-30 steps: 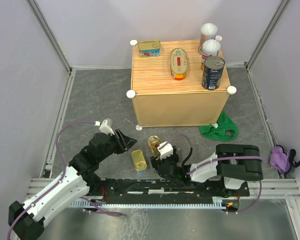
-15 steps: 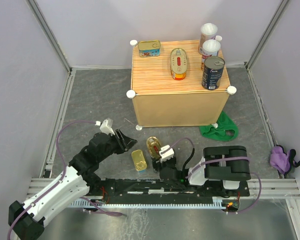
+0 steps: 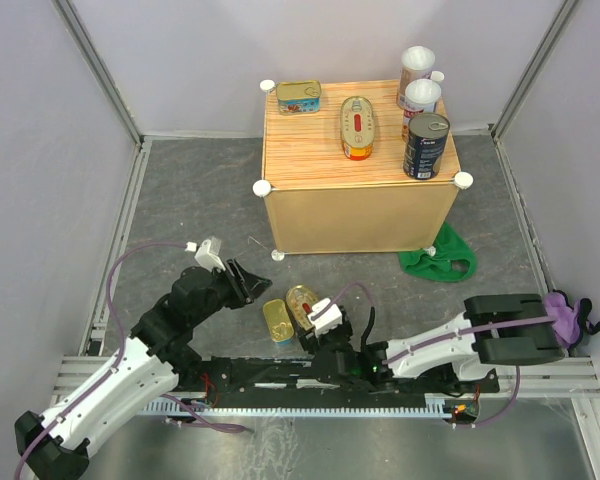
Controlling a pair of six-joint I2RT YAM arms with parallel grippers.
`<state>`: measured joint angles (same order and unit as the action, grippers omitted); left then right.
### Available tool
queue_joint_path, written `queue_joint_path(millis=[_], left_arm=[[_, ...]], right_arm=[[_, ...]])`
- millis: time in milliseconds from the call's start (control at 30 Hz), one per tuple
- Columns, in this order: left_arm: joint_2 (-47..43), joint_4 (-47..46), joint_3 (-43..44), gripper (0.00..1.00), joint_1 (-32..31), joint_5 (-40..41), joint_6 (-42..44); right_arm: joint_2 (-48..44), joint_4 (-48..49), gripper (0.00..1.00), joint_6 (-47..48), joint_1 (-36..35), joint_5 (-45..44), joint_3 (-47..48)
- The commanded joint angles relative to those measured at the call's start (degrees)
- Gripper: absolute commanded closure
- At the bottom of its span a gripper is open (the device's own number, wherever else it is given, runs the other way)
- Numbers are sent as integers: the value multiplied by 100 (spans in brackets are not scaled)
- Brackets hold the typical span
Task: Place and organize the canned foods onto the counter
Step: Pick up the canned food from the center of the board.
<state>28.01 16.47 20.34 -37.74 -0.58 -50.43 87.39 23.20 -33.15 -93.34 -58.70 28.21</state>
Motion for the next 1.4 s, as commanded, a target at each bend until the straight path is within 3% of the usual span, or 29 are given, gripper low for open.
queue_joint_path(millis=[0, 333, 667, 833, 1067, 1367], left_arm=[[-29, 78, 403, 49, -15, -51, 271], [-76, -3, 508, 48, -14, 88, 521], [-270, 16, 690, 48, -16, 231, 509], [-328, 40, 825, 48, -14, 289, 519], [-488, 61, 849, 48, -14, 352, 463], [-534, 36, 872, 48, -15, 345, 463]], right_arm=[[-568, -1246, 90, -392, -222, -698, 630], [-1220, -3681, 91, -655, -630, -1296, 1998], [-1581, -5360, 95, -220, -765, -1944, 3980], [-1674, -5185, 96, 634, -767, -2277, 4673], [-1862, -3695, 96, 2640, -730, -2604, 4978], [-1951, -2445, 96, 3985, -215, -2533, 5299]])
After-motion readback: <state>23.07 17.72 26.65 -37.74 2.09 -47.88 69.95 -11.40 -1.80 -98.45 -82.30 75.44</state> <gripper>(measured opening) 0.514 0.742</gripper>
